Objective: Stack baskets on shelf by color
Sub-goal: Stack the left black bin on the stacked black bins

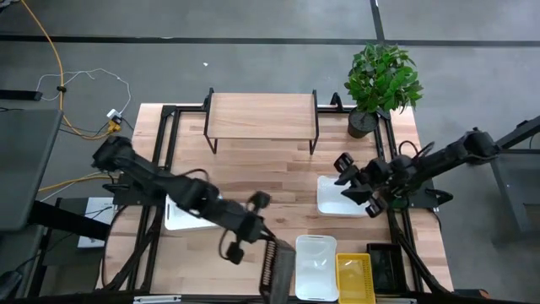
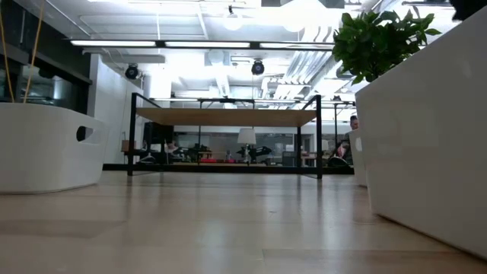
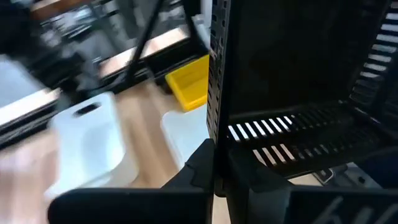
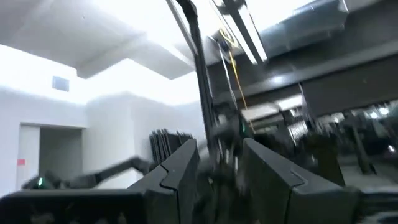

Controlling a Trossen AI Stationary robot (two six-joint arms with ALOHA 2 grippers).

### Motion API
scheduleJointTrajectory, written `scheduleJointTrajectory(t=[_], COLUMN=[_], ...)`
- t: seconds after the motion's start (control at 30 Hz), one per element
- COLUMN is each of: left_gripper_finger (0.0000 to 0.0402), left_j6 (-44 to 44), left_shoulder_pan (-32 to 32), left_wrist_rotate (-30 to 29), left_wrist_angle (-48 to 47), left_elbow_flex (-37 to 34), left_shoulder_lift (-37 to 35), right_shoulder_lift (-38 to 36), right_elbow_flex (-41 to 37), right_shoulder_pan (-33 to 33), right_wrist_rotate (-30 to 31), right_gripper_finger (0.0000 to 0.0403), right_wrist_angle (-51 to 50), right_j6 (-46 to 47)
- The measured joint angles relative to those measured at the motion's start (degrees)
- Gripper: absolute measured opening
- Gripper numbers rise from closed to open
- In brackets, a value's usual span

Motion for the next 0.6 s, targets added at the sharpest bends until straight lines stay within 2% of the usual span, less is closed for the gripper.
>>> scheduleJointTrajectory(t=[0.13, 0.2, 0.3, 0.4, 0.5, 0.6], left_gripper_finger=[0.0000, 0.0000, 0.0000, 0.0000, 0.0000, 0.0000], left_j6=[3.56, 3.52, 2.77, 2.02, 2.04, 2.04], left_shoulder_pan=[2.62, 4.15, 5.91, 6.91, 7.24, 7.51], left_wrist_rotate=[8.85, 14.69, 20.42, 21.90, 21.25, 19.80], left_wrist_angle=[8.21, 13.52, 21.97, 33.45, 44.29, 51.92], left_elbow_flex=[-0.01, -0.04, -0.04, -0.04, -0.04, 1.13], left_shoulder_lift=[7.38, 11.20, 16.45, 20.74, 24.02, 27.64], right_shoulder_lift=[-1.41, -2.00, -2.09, -2.04, -2.00, -2.00], right_elbow_flex=[5.40, 8.39, 13.94, 19.72, 24.22, 27.16], right_shoulder_pan=[0.02, 0.00, 0.00, 0.00, 0.02, 0.00], right_wrist_rotate=[-0.58, -0.47, -0.38, 0.47, 4.50, 8.66], right_gripper_finger=[0.0119, 0.0119, 0.0119, 0.0119, 0.0119, 0.0119], right_wrist_angle=[-6.01, -11.52, -22.18, -33.50, -43.19, -47.09], right_j6=[-1.65, -2.14, -2.51, -2.75, -3.15, -3.15])
